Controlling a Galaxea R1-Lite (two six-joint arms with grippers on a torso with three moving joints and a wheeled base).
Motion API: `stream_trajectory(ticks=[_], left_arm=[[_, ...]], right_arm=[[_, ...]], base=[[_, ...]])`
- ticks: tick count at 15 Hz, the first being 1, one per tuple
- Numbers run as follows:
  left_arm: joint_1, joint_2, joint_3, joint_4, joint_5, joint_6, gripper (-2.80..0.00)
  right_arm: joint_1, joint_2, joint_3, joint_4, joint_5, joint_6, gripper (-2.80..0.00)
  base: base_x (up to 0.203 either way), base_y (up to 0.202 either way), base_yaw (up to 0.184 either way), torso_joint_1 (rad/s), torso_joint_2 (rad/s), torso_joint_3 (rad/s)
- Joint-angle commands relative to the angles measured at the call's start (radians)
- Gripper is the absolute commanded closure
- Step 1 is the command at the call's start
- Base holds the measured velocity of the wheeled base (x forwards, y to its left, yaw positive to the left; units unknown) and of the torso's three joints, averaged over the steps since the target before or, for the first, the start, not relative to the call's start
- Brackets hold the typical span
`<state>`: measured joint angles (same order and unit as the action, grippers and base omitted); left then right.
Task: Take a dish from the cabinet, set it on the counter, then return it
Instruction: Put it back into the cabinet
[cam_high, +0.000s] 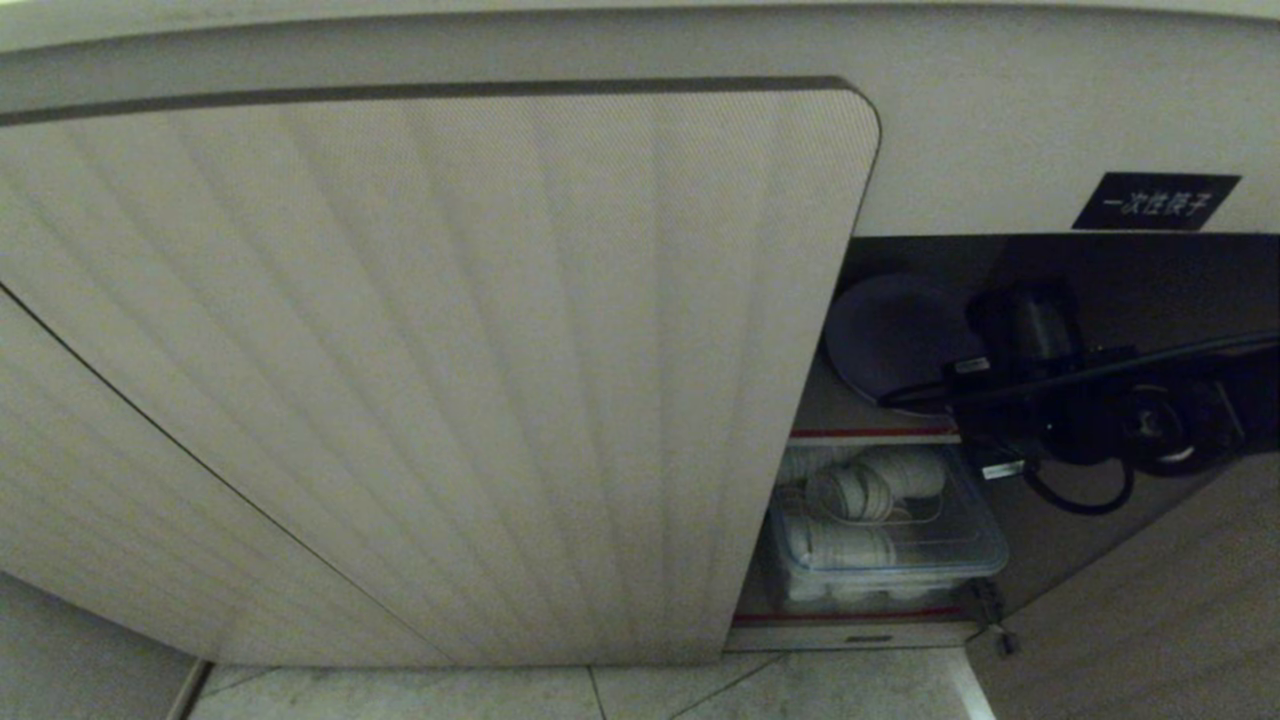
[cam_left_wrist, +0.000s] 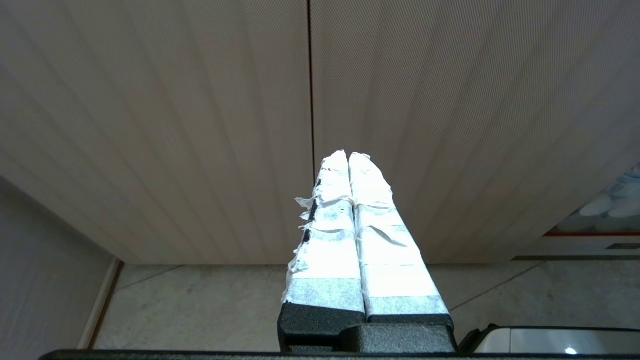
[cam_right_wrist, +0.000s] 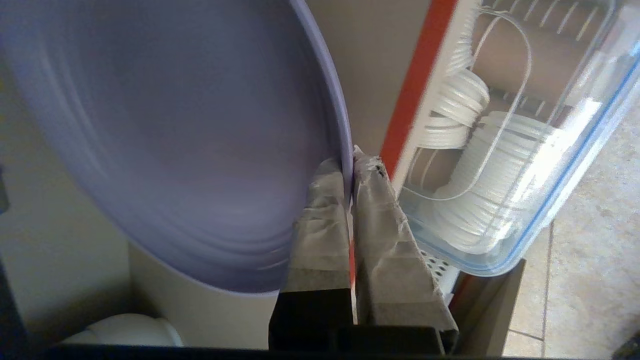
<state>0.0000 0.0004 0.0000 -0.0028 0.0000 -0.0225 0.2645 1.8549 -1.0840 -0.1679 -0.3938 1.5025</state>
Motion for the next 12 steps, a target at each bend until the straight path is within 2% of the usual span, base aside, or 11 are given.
stream_trajectory(ticks=[1,12], left_arm=[[0.000,0.000,0.000,0.000,0.000,0.000,0.00],[0.000,0.000,0.000,0.000,0.000,0.000,0.00]], right_arm=[[0.000,0.005,-0.005,-0.001,-0.002,0.009,0.00],[-0.001,0.032,-0.024,-0.004,-0.010,0.009,0.00]], base=[[0.000,0.000,0.000,0.000,0.00,0.000],[0.000,0.000,0.000,0.000,0.00,0.000]])
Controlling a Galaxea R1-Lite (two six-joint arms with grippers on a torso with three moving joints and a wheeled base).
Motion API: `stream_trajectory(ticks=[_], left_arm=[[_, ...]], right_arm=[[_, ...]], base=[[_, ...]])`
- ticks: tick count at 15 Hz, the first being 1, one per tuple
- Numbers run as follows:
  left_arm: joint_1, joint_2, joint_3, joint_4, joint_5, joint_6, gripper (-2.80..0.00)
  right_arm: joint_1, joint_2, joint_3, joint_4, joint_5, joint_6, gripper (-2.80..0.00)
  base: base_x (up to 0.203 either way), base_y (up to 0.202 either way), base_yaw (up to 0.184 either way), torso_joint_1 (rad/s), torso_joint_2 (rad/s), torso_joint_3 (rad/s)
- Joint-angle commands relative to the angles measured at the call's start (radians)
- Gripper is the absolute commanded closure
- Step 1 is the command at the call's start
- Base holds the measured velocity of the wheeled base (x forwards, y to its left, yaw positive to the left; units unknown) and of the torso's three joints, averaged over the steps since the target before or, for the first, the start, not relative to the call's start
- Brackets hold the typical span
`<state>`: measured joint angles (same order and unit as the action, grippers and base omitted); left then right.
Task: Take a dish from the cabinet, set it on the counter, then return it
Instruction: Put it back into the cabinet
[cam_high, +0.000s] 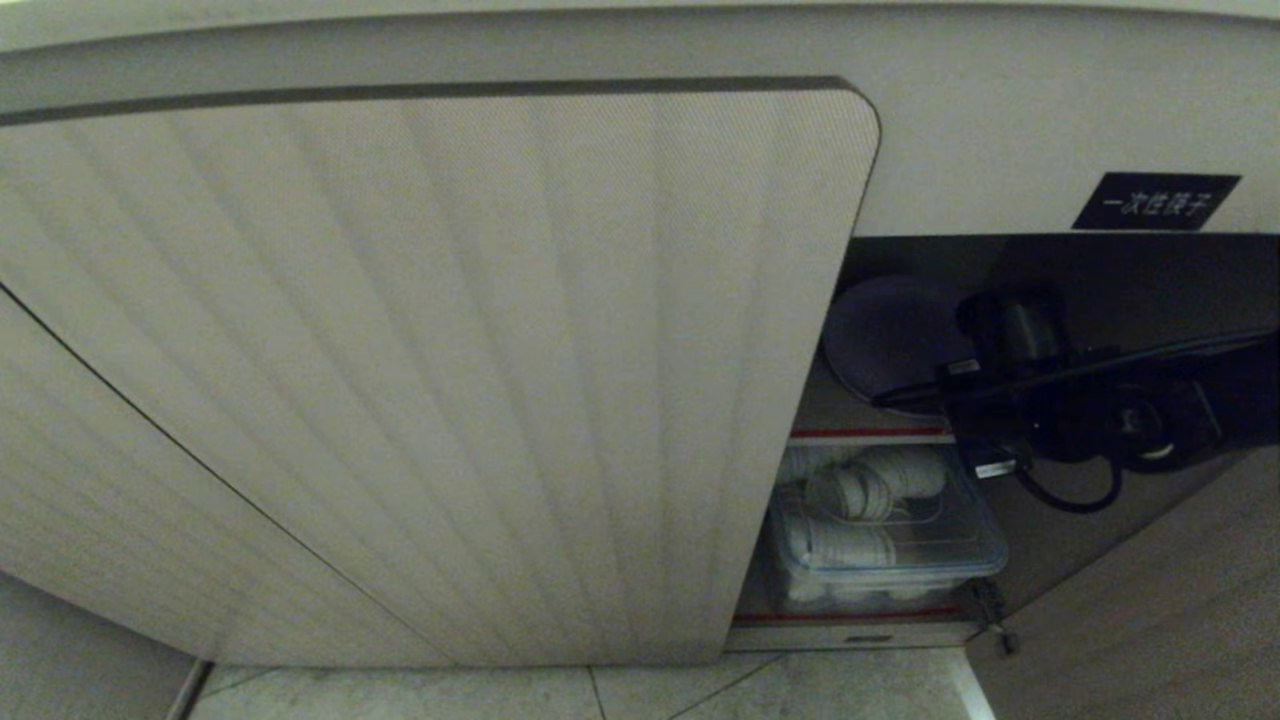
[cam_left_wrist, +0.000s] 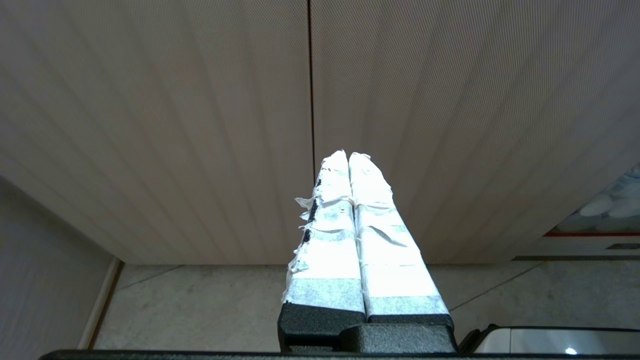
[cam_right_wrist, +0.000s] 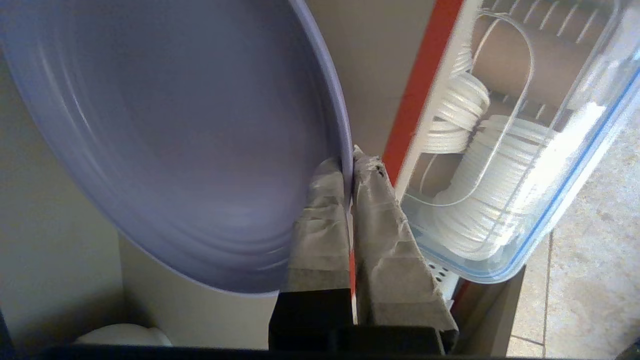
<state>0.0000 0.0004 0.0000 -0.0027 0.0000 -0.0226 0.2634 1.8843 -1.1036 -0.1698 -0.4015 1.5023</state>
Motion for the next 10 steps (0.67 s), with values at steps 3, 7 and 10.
stream_trajectory(ticks=[3,7,10], left_arm=[[0.000,0.000,0.000,0.000,0.000,0.000,0.00],[0.000,0.000,0.000,0.000,0.000,0.000,0.00],[0.000,0.000,0.000,0.000,0.000,0.000,0.00]], right_arm=[[-0.004,0.006,-0.016,0.004,0.001,0.009,0.00],[-0.003,0.009,-0.016,0.006,0.007,0.009,0.00],[-0.003,0.009,-0.016,0.006,0.004,0.009,-2.80]], base=[[0.000,0.000,0.000,0.000,0.00,0.000],[0.000,0.000,0.000,0.000,0.00,0.000],[0.000,0.000,0.000,0.000,0.00,0.000]])
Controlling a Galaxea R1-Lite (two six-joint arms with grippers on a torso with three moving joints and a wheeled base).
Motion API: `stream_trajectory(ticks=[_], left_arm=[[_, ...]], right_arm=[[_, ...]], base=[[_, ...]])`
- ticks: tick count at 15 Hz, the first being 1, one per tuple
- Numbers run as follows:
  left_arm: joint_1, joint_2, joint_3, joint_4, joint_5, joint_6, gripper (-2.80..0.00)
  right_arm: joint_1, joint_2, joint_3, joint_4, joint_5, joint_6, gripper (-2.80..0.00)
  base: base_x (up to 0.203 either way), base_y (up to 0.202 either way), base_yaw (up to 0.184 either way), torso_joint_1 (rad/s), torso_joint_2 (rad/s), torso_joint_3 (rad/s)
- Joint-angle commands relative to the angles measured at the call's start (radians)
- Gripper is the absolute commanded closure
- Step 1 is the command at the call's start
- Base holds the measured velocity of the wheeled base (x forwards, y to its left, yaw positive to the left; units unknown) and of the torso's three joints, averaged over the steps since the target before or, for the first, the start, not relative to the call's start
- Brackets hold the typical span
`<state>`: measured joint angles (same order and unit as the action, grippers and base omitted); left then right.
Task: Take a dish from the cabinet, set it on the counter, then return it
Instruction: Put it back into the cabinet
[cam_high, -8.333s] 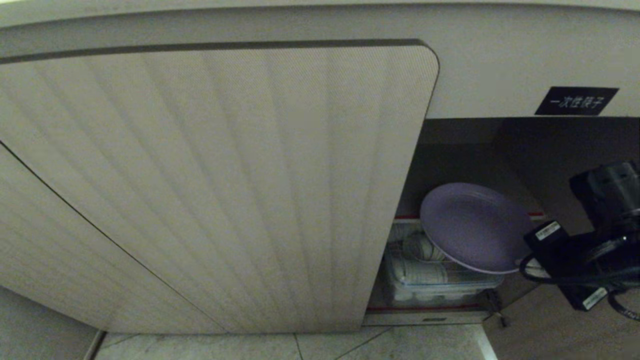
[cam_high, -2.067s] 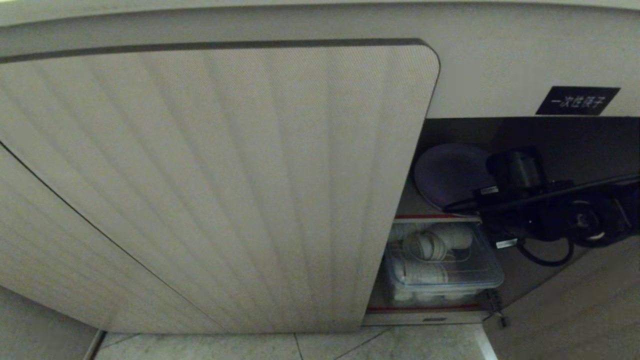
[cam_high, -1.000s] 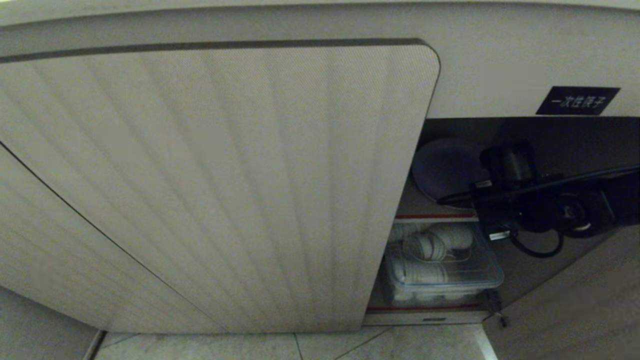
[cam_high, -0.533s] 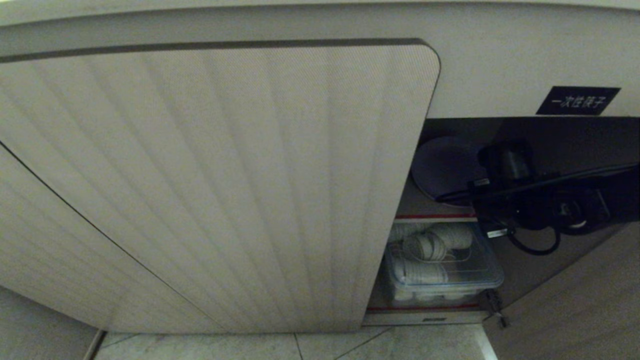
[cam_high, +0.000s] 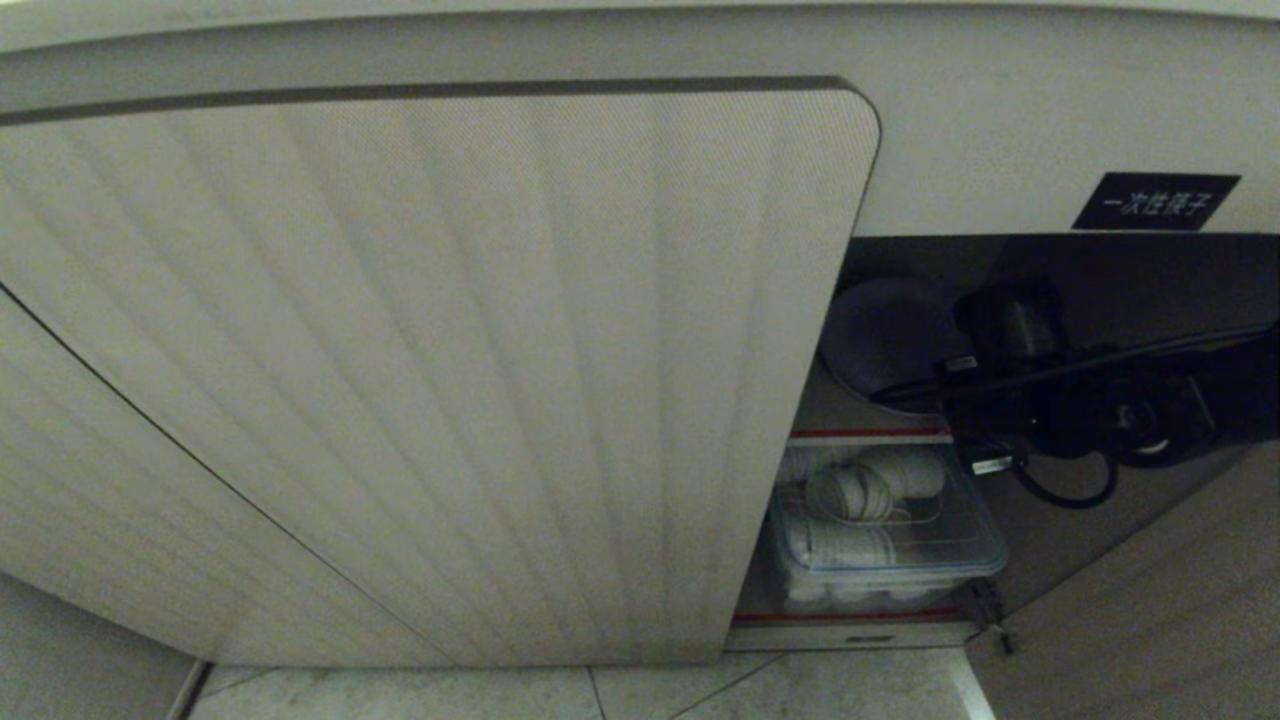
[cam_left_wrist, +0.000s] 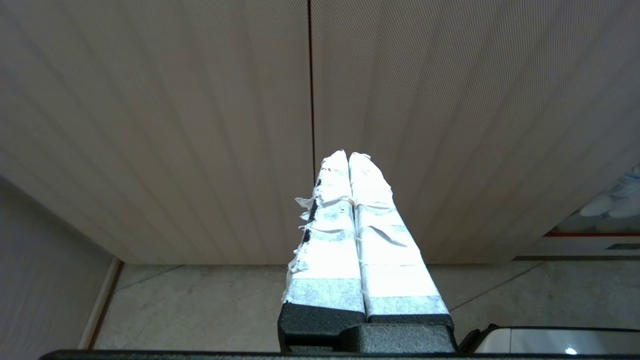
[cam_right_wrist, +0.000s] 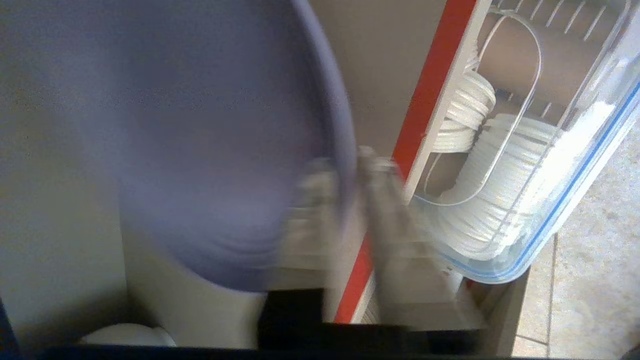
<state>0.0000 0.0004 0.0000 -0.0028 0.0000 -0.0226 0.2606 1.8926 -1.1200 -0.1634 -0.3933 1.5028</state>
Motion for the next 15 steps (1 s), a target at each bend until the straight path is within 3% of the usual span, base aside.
stream_trajectory(ticks=[1,15], left_arm=[[0.000,0.000,0.000,0.000,0.000,0.000,0.00],[0.000,0.000,0.000,0.000,0.000,0.000,0.00]], right_arm=[[0.000,0.000,0.000,-0.002,-0.007,0.008,-2.80],[0.000,-0.003,0.002,-0.002,-0.010,0.007,-2.80]], base=[[0.000,0.000,0.000,0.000,0.00,0.000],[0.000,0.000,0.000,0.000,0.00,0.000]])
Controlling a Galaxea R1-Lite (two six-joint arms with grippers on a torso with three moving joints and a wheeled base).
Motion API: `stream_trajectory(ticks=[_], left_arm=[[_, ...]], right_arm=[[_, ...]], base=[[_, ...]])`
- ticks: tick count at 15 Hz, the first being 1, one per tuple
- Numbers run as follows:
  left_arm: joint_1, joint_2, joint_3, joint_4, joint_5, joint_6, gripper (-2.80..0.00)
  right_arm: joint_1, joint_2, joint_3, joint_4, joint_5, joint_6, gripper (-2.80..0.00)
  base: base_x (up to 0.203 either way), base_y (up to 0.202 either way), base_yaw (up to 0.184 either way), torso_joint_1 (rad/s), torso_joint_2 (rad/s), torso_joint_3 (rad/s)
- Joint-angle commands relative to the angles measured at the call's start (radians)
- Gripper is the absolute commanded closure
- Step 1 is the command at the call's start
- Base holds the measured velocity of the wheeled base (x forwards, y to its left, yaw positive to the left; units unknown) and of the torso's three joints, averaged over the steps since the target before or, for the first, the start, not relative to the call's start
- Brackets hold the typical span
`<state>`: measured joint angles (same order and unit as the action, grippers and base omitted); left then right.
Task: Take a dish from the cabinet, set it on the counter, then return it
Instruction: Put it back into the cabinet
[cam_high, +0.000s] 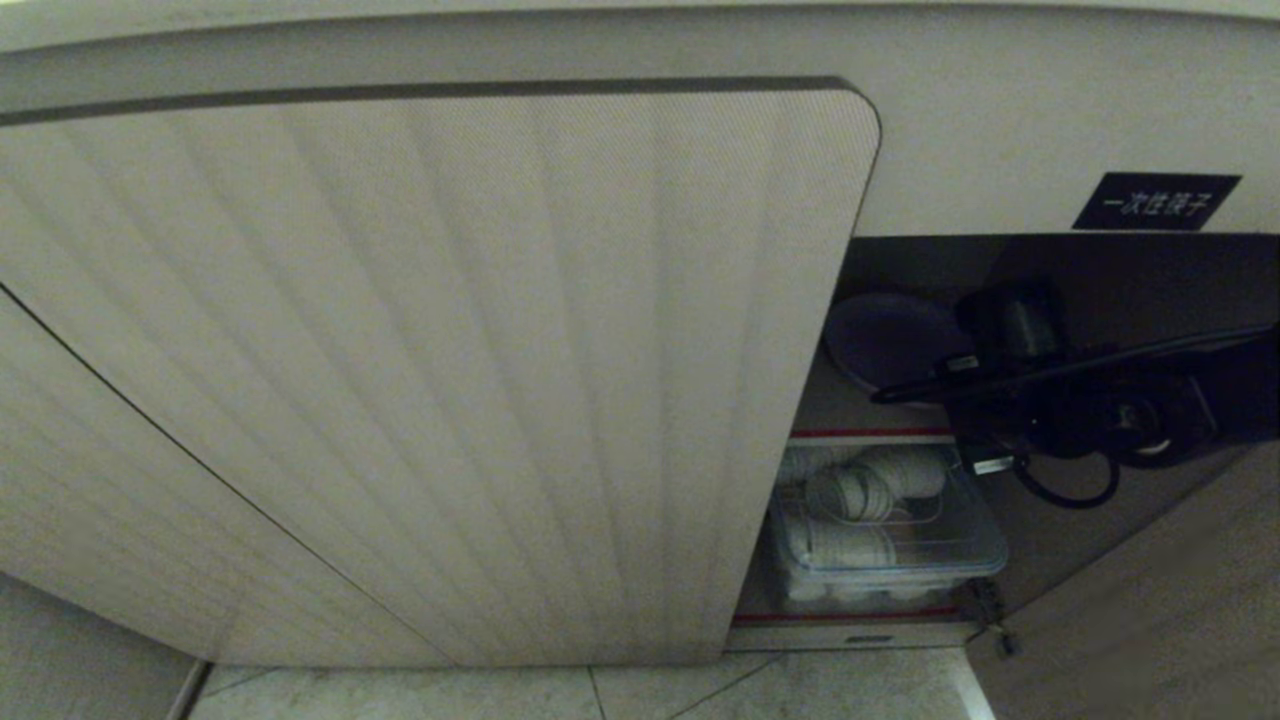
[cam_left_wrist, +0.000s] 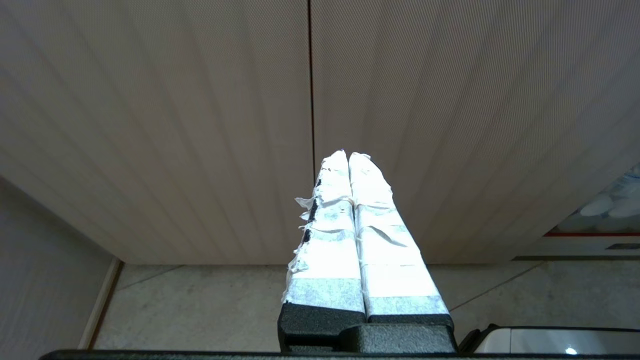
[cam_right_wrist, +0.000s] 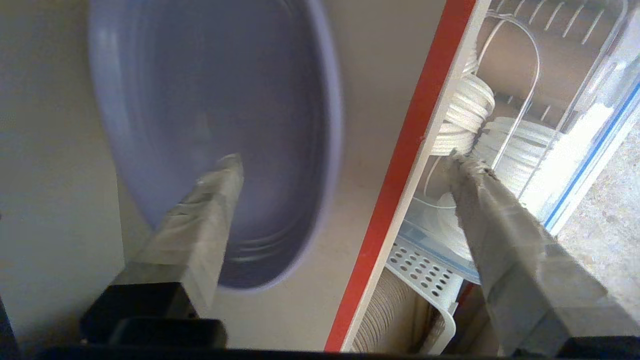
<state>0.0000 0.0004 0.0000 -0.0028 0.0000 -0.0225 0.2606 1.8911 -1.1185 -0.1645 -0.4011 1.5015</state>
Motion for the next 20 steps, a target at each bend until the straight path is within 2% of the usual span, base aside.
stream_trajectory(ticks=[1,11,13,16,20], left_arm=[[0.000,0.000,0.000,0.000,0.000,0.000,0.00],[0.000,0.000,0.000,0.000,0.000,0.000,0.00],[0.000,0.000,0.000,0.000,-0.001,0.000,0.00],[0.000,0.000,0.000,0.000,0.000,0.000,0.00],[0.000,0.000,0.000,-0.001,0.000,0.000,0.00]], right_arm=[[0.000,-0.001,0.000,0.000,-0.004,0.008,-2.80],[0.000,-0.021,0.016,-0.004,-0.012,-0.033,-2.80],[0.002,-0.023,0.042,-0.012,-0.012,-0.072,-2.80],[0.002,-0.033,0.056,-0.012,-0.013,-0.079,-2.80],[0.003,-0.045,0.094,-0.031,-0.012,-0.155,-2.80]], base=[[0.000,0.000,0.000,0.000,0.00,0.000],[0.000,0.000,0.000,0.000,0.00,0.000],[0.000,0.000,0.000,0.000,0.00,0.000],[0.000,0.000,0.000,0.000,0.00,0.000],[0.000,0.000,0.000,0.000,0.00,0.000]])
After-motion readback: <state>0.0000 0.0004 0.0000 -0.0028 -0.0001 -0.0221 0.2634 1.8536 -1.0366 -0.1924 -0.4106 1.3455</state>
